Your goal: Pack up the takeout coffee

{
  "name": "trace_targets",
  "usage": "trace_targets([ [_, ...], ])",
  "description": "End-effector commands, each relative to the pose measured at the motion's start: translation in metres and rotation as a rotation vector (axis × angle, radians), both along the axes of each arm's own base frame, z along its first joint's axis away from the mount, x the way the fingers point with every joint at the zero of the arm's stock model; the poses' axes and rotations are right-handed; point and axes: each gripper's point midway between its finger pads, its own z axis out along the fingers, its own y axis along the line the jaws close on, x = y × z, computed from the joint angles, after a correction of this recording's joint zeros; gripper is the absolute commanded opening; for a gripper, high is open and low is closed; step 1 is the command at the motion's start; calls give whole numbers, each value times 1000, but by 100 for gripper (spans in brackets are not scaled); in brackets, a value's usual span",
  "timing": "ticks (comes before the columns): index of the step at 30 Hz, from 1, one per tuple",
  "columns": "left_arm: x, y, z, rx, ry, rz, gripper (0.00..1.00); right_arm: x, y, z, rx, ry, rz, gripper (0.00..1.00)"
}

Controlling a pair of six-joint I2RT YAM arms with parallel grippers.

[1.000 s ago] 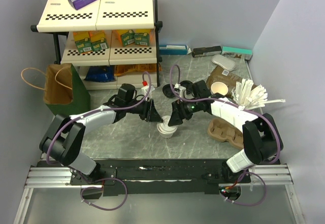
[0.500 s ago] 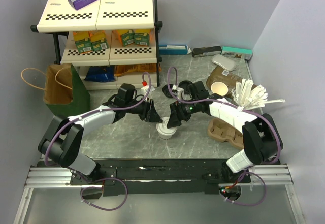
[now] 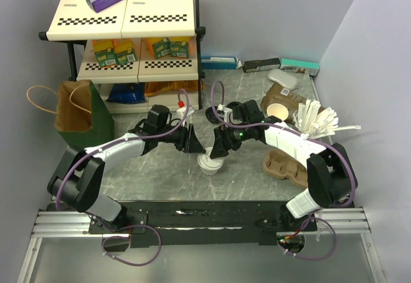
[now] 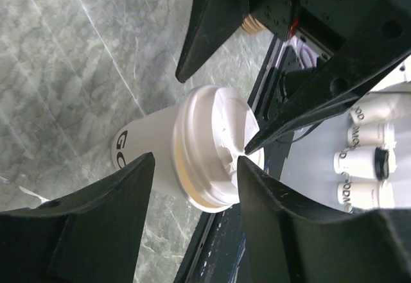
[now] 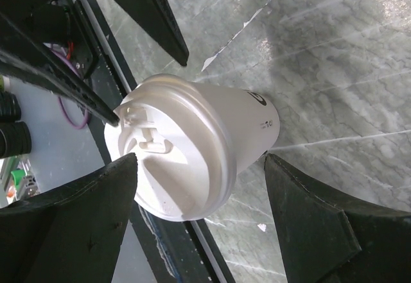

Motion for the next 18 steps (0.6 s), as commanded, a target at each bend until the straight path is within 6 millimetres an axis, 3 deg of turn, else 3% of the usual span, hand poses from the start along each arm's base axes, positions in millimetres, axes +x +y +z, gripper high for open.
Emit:
trace_targets([
  [1,6,1,26,-77,-30,11,61,9,8,11,19,-21,1,85],
  [10,5,5,18,-48,-31,25,63,16,10,9,1,-22,-7,85],
  [18,13,31,3,-71,60,155,63,18,14,8,-51,-54,8,85],
])
